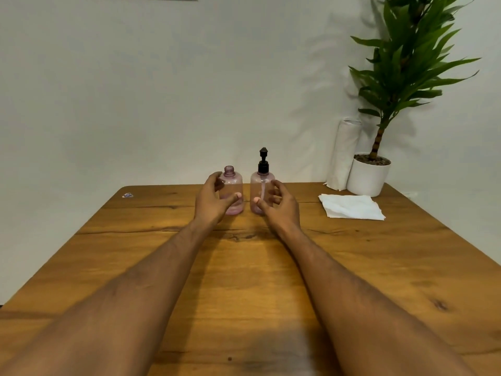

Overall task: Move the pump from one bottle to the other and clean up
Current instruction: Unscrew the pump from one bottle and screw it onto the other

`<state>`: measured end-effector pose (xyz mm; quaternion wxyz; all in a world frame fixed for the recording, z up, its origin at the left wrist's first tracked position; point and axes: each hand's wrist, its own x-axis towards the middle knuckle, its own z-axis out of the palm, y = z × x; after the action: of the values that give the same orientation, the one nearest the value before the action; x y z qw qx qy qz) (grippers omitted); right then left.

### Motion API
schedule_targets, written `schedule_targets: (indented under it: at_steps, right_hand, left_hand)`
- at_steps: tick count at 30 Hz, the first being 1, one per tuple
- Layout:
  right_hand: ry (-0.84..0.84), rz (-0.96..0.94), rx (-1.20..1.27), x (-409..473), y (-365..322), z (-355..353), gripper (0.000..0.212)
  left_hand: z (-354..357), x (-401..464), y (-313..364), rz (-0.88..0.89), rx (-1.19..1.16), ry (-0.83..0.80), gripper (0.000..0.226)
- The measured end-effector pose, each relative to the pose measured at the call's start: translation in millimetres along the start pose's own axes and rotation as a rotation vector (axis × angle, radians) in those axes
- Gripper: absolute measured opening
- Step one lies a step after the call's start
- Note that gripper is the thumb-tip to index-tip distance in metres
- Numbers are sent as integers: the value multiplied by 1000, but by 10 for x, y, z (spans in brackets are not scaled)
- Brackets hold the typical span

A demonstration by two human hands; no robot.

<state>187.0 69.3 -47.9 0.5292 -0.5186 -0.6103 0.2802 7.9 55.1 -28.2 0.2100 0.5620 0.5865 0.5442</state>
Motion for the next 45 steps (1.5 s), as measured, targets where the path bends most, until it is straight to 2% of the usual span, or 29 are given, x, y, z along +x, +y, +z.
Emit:
schedule_targets:
  at_steps: [9,19,26,39,42,45]
  right_hand:
    - [-53,0,30,-554,-236,-210,74]
    - [-50,16,7,-1415,-440,-588,79]
    - [-84,-17,-16,-1931,-524,-714,78]
    - [-26,-43,-93,-2104,-594,-827,77]
    - [-23,-21,-93,-2085,-584,-831,74]
    - [-10,-12,-62,-2074,-548,-850,72]
  left_hand:
    - [-295,-569,220,10,18,-93,84]
    - [-614,-1642,512,-66,-151,-66,89]
    - [-640,-2204,550,-42,-215,-8,90]
    - [-671,-2223,457,-25,-207,-46,84]
    - [-658,-2212,453,-27,-176,-34,92]
    - [-647,-2198,435,-15,-154,-19,110]
